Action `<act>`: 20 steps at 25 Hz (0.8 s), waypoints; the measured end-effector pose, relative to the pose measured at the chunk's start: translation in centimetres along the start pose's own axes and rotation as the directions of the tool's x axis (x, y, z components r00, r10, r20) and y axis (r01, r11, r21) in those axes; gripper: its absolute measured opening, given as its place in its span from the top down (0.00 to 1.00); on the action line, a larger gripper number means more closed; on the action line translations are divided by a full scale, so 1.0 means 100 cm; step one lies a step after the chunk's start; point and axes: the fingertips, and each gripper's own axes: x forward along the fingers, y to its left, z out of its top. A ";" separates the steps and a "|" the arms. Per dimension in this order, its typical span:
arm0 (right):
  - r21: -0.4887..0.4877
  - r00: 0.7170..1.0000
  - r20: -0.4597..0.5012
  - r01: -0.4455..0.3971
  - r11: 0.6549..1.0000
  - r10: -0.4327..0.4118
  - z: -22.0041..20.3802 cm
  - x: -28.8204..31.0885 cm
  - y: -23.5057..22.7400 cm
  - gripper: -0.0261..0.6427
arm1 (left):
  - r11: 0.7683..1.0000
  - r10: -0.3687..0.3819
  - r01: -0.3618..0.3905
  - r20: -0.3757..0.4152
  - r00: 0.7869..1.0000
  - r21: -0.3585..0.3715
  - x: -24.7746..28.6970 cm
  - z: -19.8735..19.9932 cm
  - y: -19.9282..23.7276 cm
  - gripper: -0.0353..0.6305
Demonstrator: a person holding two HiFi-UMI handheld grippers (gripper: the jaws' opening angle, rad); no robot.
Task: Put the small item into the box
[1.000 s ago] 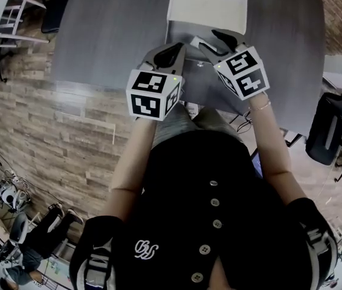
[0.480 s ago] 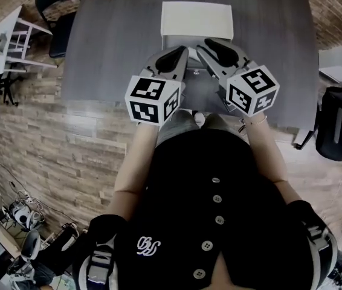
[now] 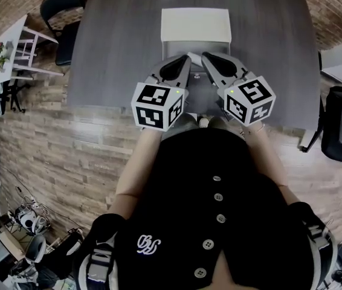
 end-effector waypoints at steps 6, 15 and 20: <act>0.012 1.000 -0.003 0.028 1.000 -0.028 -0.008 -0.003 -0.001 0.96 | 1.000 -0.007 0.007 -0.034 0.999 0.001 0.003 -0.010 -0.006 0.93; -0.007 0.999 -0.039 0.013 1.000 -0.014 -0.015 -0.001 0.002 0.96 | 1.000 -0.015 0.014 -0.055 0.998 -0.015 0.010 -0.015 -0.007 0.93; -0.016 0.999 -0.041 -0.002 1.000 0.001 -0.014 -0.005 0.003 0.96 | 1.000 -0.017 0.015 -0.067 0.998 -0.022 0.010 -0.022 -0.008 0.93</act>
